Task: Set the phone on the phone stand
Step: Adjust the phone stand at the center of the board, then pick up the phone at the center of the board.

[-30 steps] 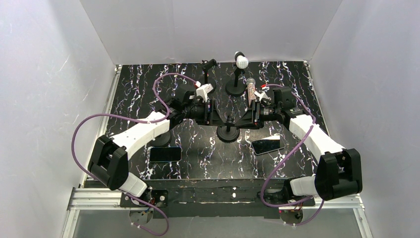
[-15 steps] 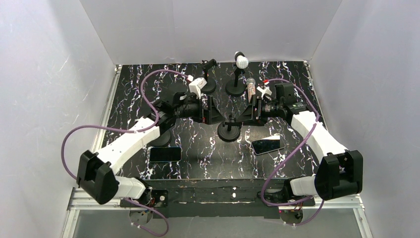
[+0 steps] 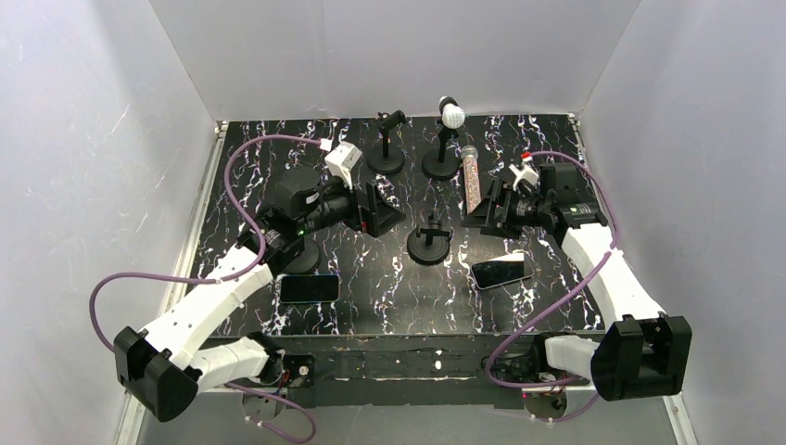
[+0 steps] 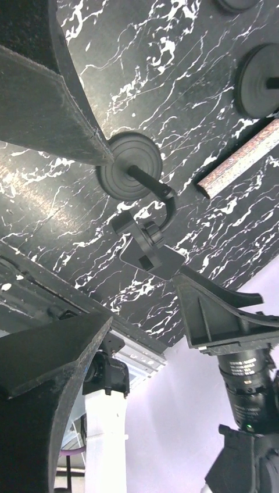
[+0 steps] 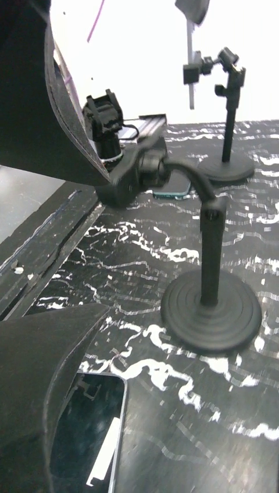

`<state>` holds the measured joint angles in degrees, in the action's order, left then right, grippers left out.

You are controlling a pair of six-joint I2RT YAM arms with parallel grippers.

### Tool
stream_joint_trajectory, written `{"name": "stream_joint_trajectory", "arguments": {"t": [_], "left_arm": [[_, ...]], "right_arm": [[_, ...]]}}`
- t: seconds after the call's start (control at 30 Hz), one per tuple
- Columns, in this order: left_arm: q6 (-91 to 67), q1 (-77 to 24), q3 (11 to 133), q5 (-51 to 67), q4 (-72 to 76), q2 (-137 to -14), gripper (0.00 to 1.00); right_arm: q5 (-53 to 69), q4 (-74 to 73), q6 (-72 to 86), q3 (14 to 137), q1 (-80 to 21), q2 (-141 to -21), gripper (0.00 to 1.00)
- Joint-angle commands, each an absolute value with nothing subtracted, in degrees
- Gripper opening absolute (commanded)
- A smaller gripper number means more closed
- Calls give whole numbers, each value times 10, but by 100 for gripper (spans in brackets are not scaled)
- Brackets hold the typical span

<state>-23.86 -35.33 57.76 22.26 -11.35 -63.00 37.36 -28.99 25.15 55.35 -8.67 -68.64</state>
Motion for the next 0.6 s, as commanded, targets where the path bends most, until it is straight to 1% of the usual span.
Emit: {"name": "stream_joint_trajectory", "arguments": {"t": [0.0,0.1,0.17,0.3,0.43,0.57], "left_arm": [[-211,-353,594,196,-94,-619,98],[-205,-354,625,214,-95,-649,98],[-204,-354,653,238,-98,-680,98],[-201,-364,721,279,-99,-757,98],[-182,-400,796,286,-118,-840,98],[-157,-450,900,281,-169,-943,98]], "right_arm": [[368,-284,258,519,-35,-663,82],[369,-285,275,495,-6,-653,83],[360,-284,285,476,32,-639,83],[312,-292,298,441,70,-608,85],[262,-318,311,424,102,-583,88],[241,-331,313,407,130,-562,89]]}}
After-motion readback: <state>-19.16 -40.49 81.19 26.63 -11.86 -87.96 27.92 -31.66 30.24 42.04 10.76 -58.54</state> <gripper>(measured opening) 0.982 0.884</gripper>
